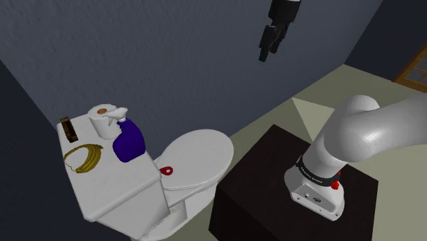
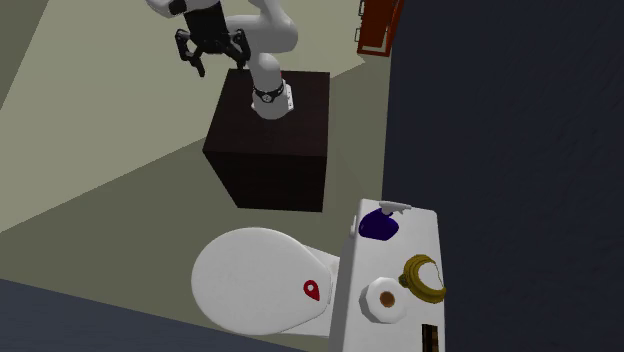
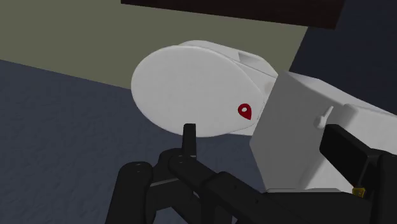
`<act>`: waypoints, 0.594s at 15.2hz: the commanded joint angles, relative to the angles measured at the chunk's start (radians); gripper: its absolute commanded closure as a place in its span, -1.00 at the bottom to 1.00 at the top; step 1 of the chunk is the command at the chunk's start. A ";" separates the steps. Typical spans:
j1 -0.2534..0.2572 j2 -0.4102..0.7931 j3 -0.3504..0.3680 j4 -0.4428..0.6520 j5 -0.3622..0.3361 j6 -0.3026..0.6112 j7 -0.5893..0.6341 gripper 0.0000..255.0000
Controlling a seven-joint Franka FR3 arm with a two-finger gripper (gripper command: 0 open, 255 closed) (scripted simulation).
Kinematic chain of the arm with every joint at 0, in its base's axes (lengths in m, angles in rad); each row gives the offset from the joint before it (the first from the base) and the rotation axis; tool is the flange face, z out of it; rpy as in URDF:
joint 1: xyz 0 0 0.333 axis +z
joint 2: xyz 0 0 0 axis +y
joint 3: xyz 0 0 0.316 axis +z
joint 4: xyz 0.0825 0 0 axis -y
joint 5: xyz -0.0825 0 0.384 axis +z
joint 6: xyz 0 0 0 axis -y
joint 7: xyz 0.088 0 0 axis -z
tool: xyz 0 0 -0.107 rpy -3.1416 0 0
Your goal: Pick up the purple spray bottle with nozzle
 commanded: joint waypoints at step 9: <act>0.101 0.290 0.018 0.125 0.069 0.128 -0.089 -1.00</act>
